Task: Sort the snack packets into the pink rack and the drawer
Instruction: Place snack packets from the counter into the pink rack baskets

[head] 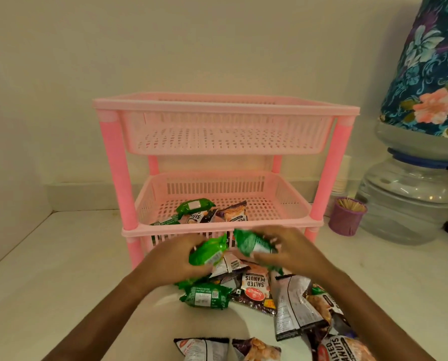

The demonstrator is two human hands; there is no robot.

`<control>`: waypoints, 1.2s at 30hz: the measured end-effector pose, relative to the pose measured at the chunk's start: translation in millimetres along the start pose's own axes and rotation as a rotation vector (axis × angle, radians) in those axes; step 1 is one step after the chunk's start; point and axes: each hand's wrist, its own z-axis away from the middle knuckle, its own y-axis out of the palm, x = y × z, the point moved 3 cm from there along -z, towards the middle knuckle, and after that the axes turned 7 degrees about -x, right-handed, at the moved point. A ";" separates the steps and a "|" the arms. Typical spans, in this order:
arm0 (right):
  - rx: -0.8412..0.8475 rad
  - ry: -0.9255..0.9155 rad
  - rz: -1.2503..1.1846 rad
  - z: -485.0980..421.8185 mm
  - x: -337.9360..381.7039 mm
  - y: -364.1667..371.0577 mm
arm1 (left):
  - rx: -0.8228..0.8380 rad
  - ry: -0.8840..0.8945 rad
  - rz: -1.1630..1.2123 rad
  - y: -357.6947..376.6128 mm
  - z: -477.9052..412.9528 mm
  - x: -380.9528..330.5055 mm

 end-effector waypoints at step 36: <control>-0.412 0.388 0.182 -103.7 -92.3 0.6 | -0.263 -0.800 1.338 78.6 -211.1 -51.4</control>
